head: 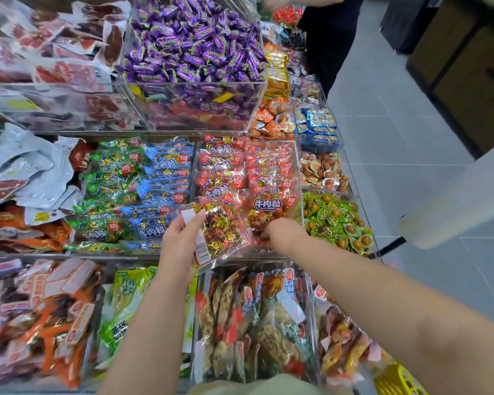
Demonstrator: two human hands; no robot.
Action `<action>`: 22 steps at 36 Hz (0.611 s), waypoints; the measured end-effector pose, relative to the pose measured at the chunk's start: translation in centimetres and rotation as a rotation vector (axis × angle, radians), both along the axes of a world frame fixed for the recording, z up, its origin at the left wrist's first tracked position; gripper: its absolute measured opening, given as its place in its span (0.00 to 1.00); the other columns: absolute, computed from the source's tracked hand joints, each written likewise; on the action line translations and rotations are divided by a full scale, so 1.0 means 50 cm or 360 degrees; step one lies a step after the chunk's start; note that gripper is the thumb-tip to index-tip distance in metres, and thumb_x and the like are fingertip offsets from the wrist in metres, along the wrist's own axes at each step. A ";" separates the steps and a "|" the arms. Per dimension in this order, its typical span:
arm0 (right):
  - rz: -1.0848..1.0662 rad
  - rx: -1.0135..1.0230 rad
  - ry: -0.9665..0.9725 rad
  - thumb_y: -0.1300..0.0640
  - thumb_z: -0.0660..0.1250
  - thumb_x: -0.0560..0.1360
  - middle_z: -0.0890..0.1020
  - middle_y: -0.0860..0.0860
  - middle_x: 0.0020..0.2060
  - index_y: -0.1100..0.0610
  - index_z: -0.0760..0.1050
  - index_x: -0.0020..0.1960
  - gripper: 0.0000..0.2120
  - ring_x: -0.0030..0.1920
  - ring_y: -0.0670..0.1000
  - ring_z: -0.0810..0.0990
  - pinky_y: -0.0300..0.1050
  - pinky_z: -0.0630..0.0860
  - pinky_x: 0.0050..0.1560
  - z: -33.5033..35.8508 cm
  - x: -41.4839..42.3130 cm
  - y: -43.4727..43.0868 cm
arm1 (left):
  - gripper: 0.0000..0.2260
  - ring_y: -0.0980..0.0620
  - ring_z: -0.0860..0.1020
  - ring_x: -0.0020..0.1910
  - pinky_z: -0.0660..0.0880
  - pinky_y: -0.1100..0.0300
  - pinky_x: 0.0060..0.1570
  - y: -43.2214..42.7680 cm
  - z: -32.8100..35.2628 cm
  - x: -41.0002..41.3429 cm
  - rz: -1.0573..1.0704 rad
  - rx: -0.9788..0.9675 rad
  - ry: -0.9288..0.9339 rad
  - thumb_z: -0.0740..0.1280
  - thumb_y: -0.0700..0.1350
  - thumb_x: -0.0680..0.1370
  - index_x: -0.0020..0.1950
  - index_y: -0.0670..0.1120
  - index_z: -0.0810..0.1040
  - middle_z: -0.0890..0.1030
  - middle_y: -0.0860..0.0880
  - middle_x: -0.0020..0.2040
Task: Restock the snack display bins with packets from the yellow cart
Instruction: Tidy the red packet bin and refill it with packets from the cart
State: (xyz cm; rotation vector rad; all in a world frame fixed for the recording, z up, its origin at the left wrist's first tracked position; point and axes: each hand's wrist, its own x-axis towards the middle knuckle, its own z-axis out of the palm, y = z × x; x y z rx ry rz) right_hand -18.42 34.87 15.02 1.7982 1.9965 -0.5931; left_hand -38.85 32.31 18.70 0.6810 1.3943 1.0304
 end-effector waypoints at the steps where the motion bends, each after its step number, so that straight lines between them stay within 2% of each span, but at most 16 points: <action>1: -0.0012 -0.0007 0.0028 0.62 0.62 0.77 0.81 0.53 0.53 0.54 0.78 0.61 0.15 0.50 0.55 0.79 0.47 0.77 0.54 -0.001 0.000 0.001 | 0.09 0.38 0.79 0.57 0.73 0.35 0.59 0.000 0.001 0.003 -0.0009 0.0007 -0.0008 0.71 0.52 0.75 0.52 0.51 0.80 0.81 0.41 0.57; 5: -0.0042 -0.0012 0.0147 0.61 0.63 0.77 0.81 0.53 0.53 0.55 0.78 0.61 0.14 0.51 0.56 0.79 0.47 0.77 0.55 0.004 0.002 -0.003 | 0.11 0.36 0.78 0.59 0.72 0.35 0.61 -0.005 0.003 0.013 -0.0013 0.0024 -0.0030 0.72 0.51 0.74 0.53 0.48 0.81 0.80 0.39 0.58; 8: -0.0172 0.0005 0.0411 0.57 0.64 0.77 0.82 0.52 0.51 0.57 0.80 0.57 0.11 0.45 0.52 0.79 0.43 0.77 0.48 0.026 0.019 -0.006 | 0.10 0.37 0.78 0.58 0.73 0.36 0.60 -0.006 0.003 0.016 0.0010 0.0004 -0.0051 0.72 0.52 0.74 0.51 0.49 0.80 0.81 0.40 0.58; 10: -0.0582 0.0102 0.0926 0.56 0.63 0.77 0.82 0.50 0.46 0.58 0.81 0.52 0.10 0.37 0.47 0.78 0.39 0.76 0.39 0.058 0.033 -0.005 | 0.09 0.40 0.81 0.55 0.76 0.39 0.57 -0.006 0.000 0.018 -0.0015 -0.0005 -0.0072 0.71 0.52 0.74 0.51 0.49 0.80 0.83 0.42 0.54; 12: -0.1099 0.0010 0.1637 0.52 0.64 0.77 0.84 0.50 0.44 0.57 0.80 0.51 0.10 0.37 0.46 0.80 0.42 0.79 0.41 0.095 0.043 -0.004 | 0.06 0.44 0.83 0.49 0.80 0.45 0.48 -0.006 -0.001 0.026 -0.0047 0.0011 -0.0163 0.70 0.50 0.75 0.49 0.49 0.80 0.85 0.46 0.48; 13: -0.1223 -0.0102 0.1895 0.48 0.65 0.76 0.84 0.49 0.44 0.54 0.78 0.53 0.12 0.39 0.46 0.81 0.44 0.79 0.44 0.108 0.046 -0.005 | 0.05 0.47 0.83 0.46 0.81 0.47 0.45 -0.006 0.000 0.034 -0.0058 0.0027 -0.0200 0.69 0.49 0.76 0.48 0.49 0.80 0.84 0.47 0.47; 14: -0.1180 -0.0179 0.1961 0.44 0.67 0.73 0.83 0.46 0.45 0.51 0.77 0.55 0.15 0.41 0.45 0.80 0.45 0.79 0.45 0.119 0.046 -0.006 | 0.04 0.49 0.82 0.44 0.81 0.47 0.45 -0.006 0.002 0.043 -0.0071 0.0035 -0.0213 0.69 0.48 0.76 0.48 0.48 0.79 0.84 0.48 0.45; 16: -0.0872 -0.0185 0.1677 0.38 0.69 0.68 0.77 0.40 0.55 0.43 0.72 0.62 0.24 0.50 0.45 0.77 0.44 0.76 0.50 0.132 0.036 -0.014 | 0.05 0.52 0.79 0.39 0.79 0.50 0.44 -0.006 0.009 0.063 -0.0105 0.0031 -0.0224 0.69 0.47 0.76 0.48 0.47 0.77 0.80 0.50 0.38; 18: -0.0754 -0.0083 0.1385 0.39 0.72 0.66 0.72 0.44 0.64 0.46 0.65 0.71 0.37 0.61 0.50 0.73 0.45 0.71 0.57 0.136 0.032 -0.016 | 0.05 0.54 0.75 0.36 0.78 0.54 0.40 -0.004 0.015 0.074 -0.0114 0.0022 -0.0251 0.70 0.46 0.76 0.48 0.46 0.76 0.75 0.52 0.35; 19: -0.0765 -0.0048 0.1373 0.40 0.73 0.66 0.72 0.47 0.65 0.48 0.65 0.71 0.37 0.62 0.51 0.73 0.46 0.71 0.57 0.137 0.034 -0.015 | 0.06 0.54 0.74 0.35 0.78 0.56 0.38 -0.003 0.016 0.075 -0.0115 0.0020 -0.0262 0.70 0.45 0.76 0.49 0.46 0.76 0.74 0.52 0.35; 20: -0.0780 -0.0019 0.1419 0.42 0.74 0.67 0.74 0.49 0.63 0.48 0.68 0.68 0.33 0.58 0.52 0.75 0.46 0.73 0.55 0.144 0.036 -0.016 | 0.07 0.54 0.75 0.34 0.78 0.56 0.36 -0.002 0.017 0.073 -0.0122 0.0021 -0.0270 0.70 0.44 0.76 0.51 0.45 0.75 0.73 0.51 0.36; 22: -0.0886 -0.0079 0.1723 0.47 0.72 0.70 0.79 0.50 0.55 0.48 0.73 0.61 0.21 0.44 0.50 0.79 0.43 0.79 0.44 0.157 0.048 -0.015 | 0.08 0.54 0.77 0.31 0.79 0.57 0.32 -0.001 0.019 0.068 -0.0149 0.0017 -0.0301 0.70 0.44 0.75 0.48 0.43 0.74 0.74 0.49 0.35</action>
